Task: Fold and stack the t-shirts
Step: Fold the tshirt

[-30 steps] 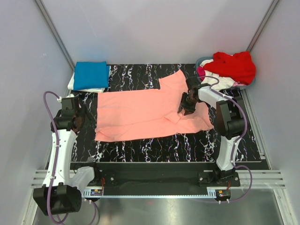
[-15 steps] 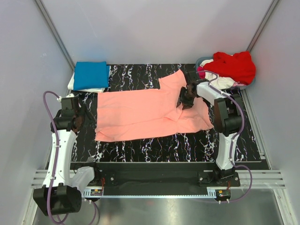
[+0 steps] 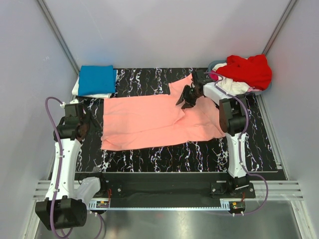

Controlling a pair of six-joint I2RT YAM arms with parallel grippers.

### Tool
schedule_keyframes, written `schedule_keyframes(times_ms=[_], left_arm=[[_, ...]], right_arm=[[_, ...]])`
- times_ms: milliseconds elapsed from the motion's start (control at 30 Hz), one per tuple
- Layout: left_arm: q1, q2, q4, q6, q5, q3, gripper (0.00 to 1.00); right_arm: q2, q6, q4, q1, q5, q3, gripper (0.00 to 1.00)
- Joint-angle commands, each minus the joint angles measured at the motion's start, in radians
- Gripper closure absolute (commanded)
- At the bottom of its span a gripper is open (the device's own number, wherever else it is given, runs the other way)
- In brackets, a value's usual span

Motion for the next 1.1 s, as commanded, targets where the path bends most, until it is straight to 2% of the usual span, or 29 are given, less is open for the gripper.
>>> schedule_keyframes(times_ms=[0,133,233,300,400,533,567,700,767,900,967,1000,1067], left_arm=[[-0.002,-0.015,0.035,0.016,0.010,-0.007,0.37],[-0.003,-0.016,0.032,0.014,0.004,-0.007,0.37],[-0.003,-0.018,0.032,0.013,-0.002,-0.007,0.37],[-0.002,-0.019,0.032,0.011,-0.004,-0.007,0.37],[-0.002,-0.018,0.031,0.010,-0.007,-0.005,0.37],[0.000,-0.015,0.031,0.007,-0.014,-0.007,0.37],[-0.001,-0.015,0.031,0.005,-0.018,-0.005,0.37],[-0.002,0.040,0.018,-0.002,-0.027,-0.002,0.37],[-0.015,0.074,0.003,-0.002,-0.007,0.004,0.38],[-0.109,0.191,-0.037,-0.068,-0.059,0.016,0.41],[-0.193,0.221,-0.025,-0.103,-0.053,0.004,0.42],[-0.221,0.252,-0.020,-0.143,-0.068,-0.001,0.42],[-0.271,0.302,-0.005,-0.177,-0.071,-0.010,0.50]], right_arm=[[0.028,0.052,0.104,0.000,-0.190,0.112,0.50],[-0.007,-0.019,0.058,-0.003,-0.164,0.175,0.47],[-0.107,-0.066,0.058,-0.013,-0.078,0.114,0.40],[-0.156,-0.090,0.058,-0.024,-0.022,0.039,0.35],[-0.253,-0.127,0.031,-0.027,0.063,-0.073,0.32],[-0.463,-0.122,0.054,-0.029,0.158,-0.300,0.32],[-0.501,-0.115,0.051,-0.029,0.210,-0.392,0.32],[-0.688,-0.092,-0.027,-0.035,0.409,-0.563,0.32],[-0.732,-0.069,-0.061,-0.076,0.466,-0.644,0.33],[-0.793,-0.078,-0.034,-0.186,0.378,-0.755,0.40],[-0.798,-0.090,-0.014,-0.193,0.306,-0.768,0.52],[-0.807,-0.089,-0.002,-0.193,0.280,-0.775,0.55],[-0.813,-0.084,0.018,-0.194,0.230,-0.788,0.61]])
